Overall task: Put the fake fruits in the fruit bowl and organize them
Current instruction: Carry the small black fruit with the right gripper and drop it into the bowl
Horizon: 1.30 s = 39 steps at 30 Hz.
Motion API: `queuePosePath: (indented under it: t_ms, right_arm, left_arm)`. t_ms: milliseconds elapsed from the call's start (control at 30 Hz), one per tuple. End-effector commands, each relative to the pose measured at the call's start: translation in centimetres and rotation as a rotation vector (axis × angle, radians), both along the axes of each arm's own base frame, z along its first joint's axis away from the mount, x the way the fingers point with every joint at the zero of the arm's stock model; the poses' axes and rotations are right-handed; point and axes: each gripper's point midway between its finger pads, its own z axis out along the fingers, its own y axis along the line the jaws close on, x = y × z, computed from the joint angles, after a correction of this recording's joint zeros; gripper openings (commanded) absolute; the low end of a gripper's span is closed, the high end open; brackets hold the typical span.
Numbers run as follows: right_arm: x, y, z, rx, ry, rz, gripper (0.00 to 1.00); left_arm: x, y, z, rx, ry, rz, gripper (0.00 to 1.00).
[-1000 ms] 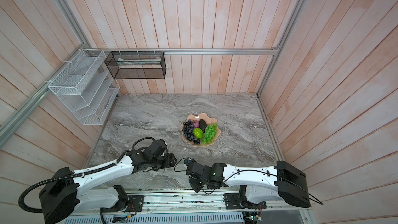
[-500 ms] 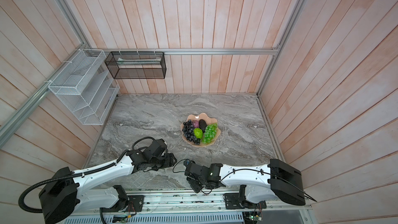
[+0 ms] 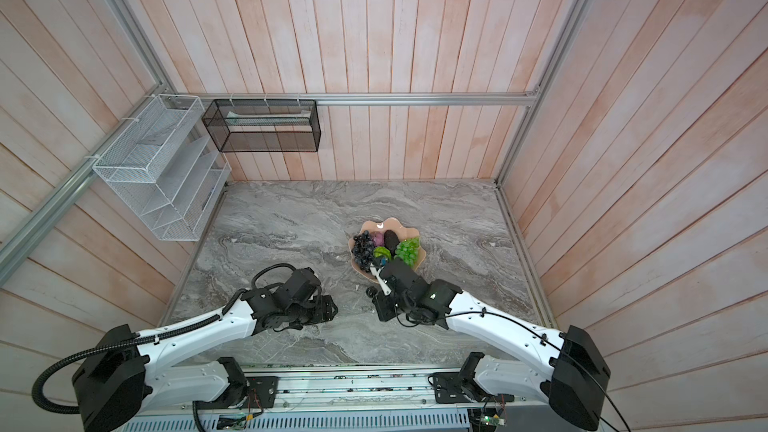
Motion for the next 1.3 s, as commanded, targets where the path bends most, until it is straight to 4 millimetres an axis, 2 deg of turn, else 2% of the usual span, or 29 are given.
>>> queuePosePath:
  t_ms: [0, 133, 200, 267, 433, 600, 933, 1167, 1267]
  right_arm:
    - [4.2, -1.6, 3.1, 0.050, -0.090, -0.036, 0.00]
    - [9.3, -3.5, 4.1, 0.157, -0.076, -0.132, 0.00]
    - [10.8, -3.6, 4.0, 0.211, -0.058, -0.151, 0.00]
    - [11.5, -3.3, 3.4, 0.237, -0.031, -0.139, 0.00]
    - [10.1, -1.7, 0.5, 0.266, 0.102, -0.058, 0.00]
    - [8.6, -1.9, -2.5, 0.226, 0.163, -0.060, 0.00]
    - [9.0, -2.6, -6.3, 0.149, 0.214, -0.094, 0.00]
    - [10.1, -3.4, -5.9, 0.091, 0.165, -0.118, 0.02]
    - [10.5, -3.7, -5.0, 0.075, 0.136, -0.125, 0.19]
  left_arm:
    - [0.5, 1.0, 0.3, 0.031, -0.036, 0.012, 0.79]
    - [0.3, 1.1, 0.0, 0.027, -0.028, 0.011, 0.79]
    - [0.3, 1.1, 0.1, 0.025, -0.029, 0.011, 0.79]
    - [0.4, 1.1, 0.4, 0.023, -0.036, 0.009, 0.79]
    - [0.5, 1.4, 0.7, 0.033, -0.051, 0.017, 0.79]
    - [0.6, 1.0, 0.3, 0.018, -0.042, 0.010, 0.79]
    - [1.0, 0.6, 0.3, 0.023, -0.042, -0.006, 0.79]
    - [1.3, 0.5, 0.5, 0.021, -0.046, -0.005, 0.79]
    - [1.5, 0.5, 0.7, 0.022, -0.051, -0.008, 0.79]
